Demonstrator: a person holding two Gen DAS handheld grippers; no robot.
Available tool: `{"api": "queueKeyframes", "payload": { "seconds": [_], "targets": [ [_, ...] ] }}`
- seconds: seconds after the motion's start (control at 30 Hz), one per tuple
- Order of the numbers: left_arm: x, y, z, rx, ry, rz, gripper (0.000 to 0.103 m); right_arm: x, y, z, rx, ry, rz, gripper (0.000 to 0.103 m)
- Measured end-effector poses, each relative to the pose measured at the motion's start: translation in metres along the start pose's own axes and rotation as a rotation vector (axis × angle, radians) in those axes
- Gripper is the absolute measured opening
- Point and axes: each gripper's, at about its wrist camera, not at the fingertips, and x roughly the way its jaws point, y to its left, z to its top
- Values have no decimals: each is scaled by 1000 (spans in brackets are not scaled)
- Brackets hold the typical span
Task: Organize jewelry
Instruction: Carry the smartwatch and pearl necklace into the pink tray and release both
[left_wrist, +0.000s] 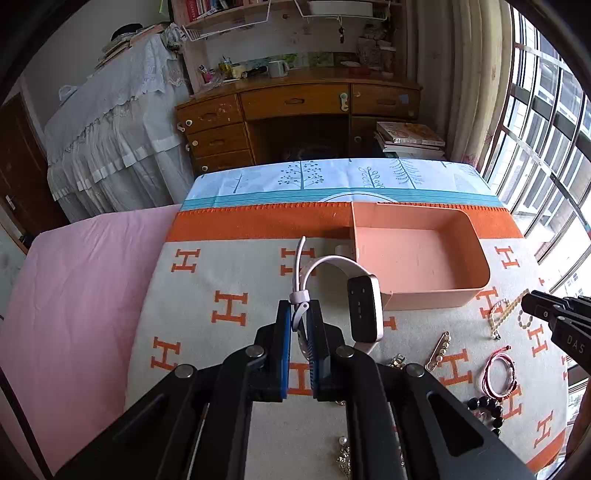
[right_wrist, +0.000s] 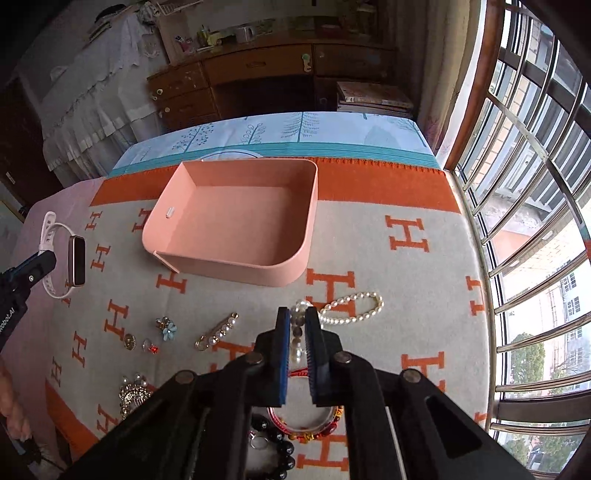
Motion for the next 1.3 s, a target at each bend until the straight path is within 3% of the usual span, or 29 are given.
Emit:
{"api": "queueKeyframes", "payload": {
  "seconds": [0.4,0.63,0.73,0.97,1.07,1.13,1.2,1.3],
  "targets": [
    [-12,-28,51,32,-68,-40,6,-80,12,58,24,-205,98,8],
    [12,-56,81,49,-55,-90,6,-96,25,91,23,-300,171,8],
    [35,-67,84,68,-12,-104,6,-80,27,100,29,-284,171,8],
    [89,-78,79,87,79,-124,10,-10,22,100,62,-152,148,8],
    [100,-79,76,100,75,-121,15,17,18,95,68,-92,137,8],
    [100,-80,71,115,57,-107,24,30,15,91,68,-56,129,8],
    [97,-78,68,125,42,-105,59,38,13,86,71,-24,124,9],
    [83,-73,64,123,-35,-111,69,38,11,76,77,-23,134,9]
  ]
}}
